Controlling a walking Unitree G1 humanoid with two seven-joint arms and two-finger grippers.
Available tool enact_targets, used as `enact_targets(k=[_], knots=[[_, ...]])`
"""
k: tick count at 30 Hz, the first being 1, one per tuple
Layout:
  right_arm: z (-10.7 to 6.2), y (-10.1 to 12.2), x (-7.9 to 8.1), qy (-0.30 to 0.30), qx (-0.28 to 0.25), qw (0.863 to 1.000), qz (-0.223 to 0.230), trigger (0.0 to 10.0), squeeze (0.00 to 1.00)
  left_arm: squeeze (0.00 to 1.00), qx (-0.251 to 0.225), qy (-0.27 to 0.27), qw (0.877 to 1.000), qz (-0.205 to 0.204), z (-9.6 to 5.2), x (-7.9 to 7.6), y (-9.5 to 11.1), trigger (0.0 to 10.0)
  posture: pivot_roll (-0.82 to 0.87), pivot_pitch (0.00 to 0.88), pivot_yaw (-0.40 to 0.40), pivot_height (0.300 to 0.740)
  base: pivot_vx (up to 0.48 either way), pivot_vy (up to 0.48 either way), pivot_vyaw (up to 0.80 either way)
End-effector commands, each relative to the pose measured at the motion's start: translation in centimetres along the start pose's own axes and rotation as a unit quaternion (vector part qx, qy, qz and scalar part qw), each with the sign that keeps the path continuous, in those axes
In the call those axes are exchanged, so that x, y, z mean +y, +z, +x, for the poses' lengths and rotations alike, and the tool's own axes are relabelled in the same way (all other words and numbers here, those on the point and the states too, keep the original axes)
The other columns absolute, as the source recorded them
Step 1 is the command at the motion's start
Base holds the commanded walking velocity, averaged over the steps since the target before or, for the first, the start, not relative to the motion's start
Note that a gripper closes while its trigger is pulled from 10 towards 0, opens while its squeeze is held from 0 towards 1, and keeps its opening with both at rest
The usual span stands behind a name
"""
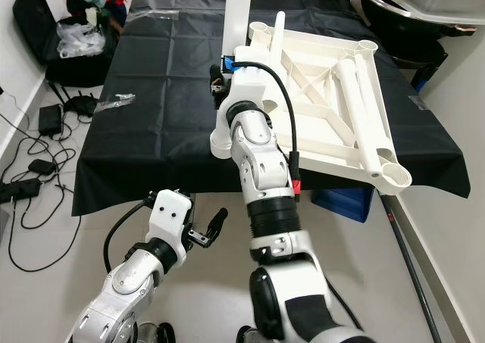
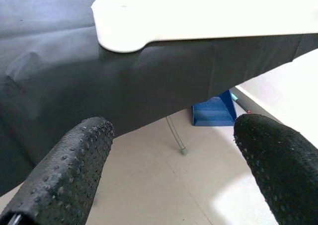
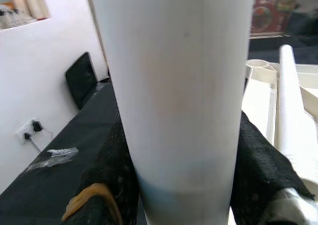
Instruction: Building children table
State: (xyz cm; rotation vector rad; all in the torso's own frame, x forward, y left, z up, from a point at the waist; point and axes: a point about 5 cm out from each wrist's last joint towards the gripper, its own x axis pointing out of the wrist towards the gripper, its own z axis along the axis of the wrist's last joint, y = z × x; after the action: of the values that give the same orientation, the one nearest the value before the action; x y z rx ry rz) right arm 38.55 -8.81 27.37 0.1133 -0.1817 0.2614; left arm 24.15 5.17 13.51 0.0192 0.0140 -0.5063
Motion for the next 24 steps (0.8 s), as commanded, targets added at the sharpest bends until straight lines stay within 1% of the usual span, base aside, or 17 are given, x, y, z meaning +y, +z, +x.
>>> enact_targets(k=[1,2,3,4,5,6,8,11,12,16,17,19,20,21,22,23,24], knots=[[0.1,-0.3,-0.6,0.016,0.014,1.000,0.017,10.0,0.00,0.00,0.013,0.001,1.000,-0.001,-0.1,-0.1,-0.5,10.0,0.14,0.168,-0.057,0.740,0.000,0.000,0.00],[0.1,-0.3,-0.6,0.016,0.014,1.000,0.017,10.0,0.00,0.00,0.013,0.001,1.000,-0.001,-0.1,-0.1,-0.5,10.0,0.14,0.168,-0.057,0.740,0.000,0.000,0.00],[0.3,0.0,-0.9,0.054,0.023,0.998,0.029,10.0,0.00,0.00,0.014,0.001,1.000,-0.001,-0.1,0.0,-0.5,10.0,0.14,0.167,-0.062,0.740,0.000,0.000,0.00],[0.3,0.0,-0.9,0.054,0.023,0.998,0.029,10.0,0.00,0.00,0.014,0.001,1.000,-0.001,-0.1,0.0,-0.5,10.0,0.14,0.167,-0.062,0.740,0.000,0.000,0.00],[0.3,0.1,-1.1,0.107,0.036,0.993,0.034,10.0,0.00,0.00,0.014,0.001,1.000,-0.001,-0.1,0.0,-0.5,10.0,0.13,0.172,-0.058,0.740,0.000,0.000,0.00],[0.3,0.1,-1.1,0.107,0.036,0.993,0.034,10.0,0.00,0.00,0.014,0.001,1.000,-0.001,-0.1,0.0,-0.5,10.0,0.13,0.172,-0.058,0.740,0.000,0.000,0.00],[0.1,0.2,-1.6,0.195,0.058,0.979,0.026,10.0,0.00,0.00,0.015,0.001,1.000,-0.001,0.0,0.0,-0.5,10.0,0.14,0.172,-0.061,0.740,0.000,0.000,0.00],[0.1,0.2,-1.6,0.195,0.058,0.979,0.026,10.0,0.00,0.00,0.015,0.001,1.000,-0.001,0.0,0.0,-0.5,10.0,0.14,0.172,-0.061,0.740,0.000,0.000,0.00],[0.2,0.3,-1.9,0.206,0.061,0.976,0.020,10.0,1.00,0.00,0.014,0.001,1.000,-0.001,-0.1,0.0,-0.5,10.0,0.14,0.172,-0.060,0.740,0.000,0.000,0.00],[0.5,0.5,-1.9,0.208,0.054,0.976,0.023,10.0,1.00,0.00,0.014,0.003,1.000,-0.002,-0.1,0.0,-0.5,10.0,0.14,0.179,-0.064,0.740,0.000,0.000,0.00],[0.7,0.7,-1.6,0.219,0.047,0.974,0.032,10.0,0.00,0.00,0.014,0.003,1.000,-0.001,-0.1,0.0,-0.5,10.0,0.14,0.182,-0.062,0.740,0.000,0.000,0.00],[0.7,0.7,-1.6,0.219,0.047,0.974,0.032,10.0,0.00,0.00,0.014,0.003,1.000,-0.001,-0.1,0.0,-0.5,10.0,0.14,0.182,-0.062,0.740,0.000,0.000,0.00],[0.8,0.9,-1.4,0.231,0.043,0.971,0.037,10.0,0.00,0.00,0.015,0.004,1.000,-0.001,-0.1,0.1,-0.5,10.0,0.14,0.182,-0.064,0.740,0.000,0.000,0.00],[0.8,1.2,-1.2,0.260,0.030,0.964,0.041,10.0,0.00,0.00,0.015,0.003,1.000,-0.001,-0.1,0.0,-0.5,10.0,0.14,0.160,-0.062,0.740,0.000,0.000,0.00],[0.7,1.4,-1.0,0.280,0.023,0.959,0.043,10.0,0.00,0.00,0.015,0.003,1.000,-0.001,-0.2,0.0,-0.6,10.0,0.14,0.160,-0.062,0.740,0.000,0.000,0.00],[0.7,1.4,-1.0,0.280,0.023,0.959,0.043,10.0,0.00,0.00,0.015,0.003,1.000,-0.001,-0.2,0.0,-0.6,10.0,0.14,0.160,-0.062,0.740,0.000,0.000,0.00],[0.7,1.9,-1.0,0.304,0.013,0.952,0.039,10.0,0.00,0.00,0.016,0.001,1.000,0.000,-0.2,-0.1,-0.6,10.0,0.14,0.151,-0.060,0.740,0.000,0.000,0.00]])
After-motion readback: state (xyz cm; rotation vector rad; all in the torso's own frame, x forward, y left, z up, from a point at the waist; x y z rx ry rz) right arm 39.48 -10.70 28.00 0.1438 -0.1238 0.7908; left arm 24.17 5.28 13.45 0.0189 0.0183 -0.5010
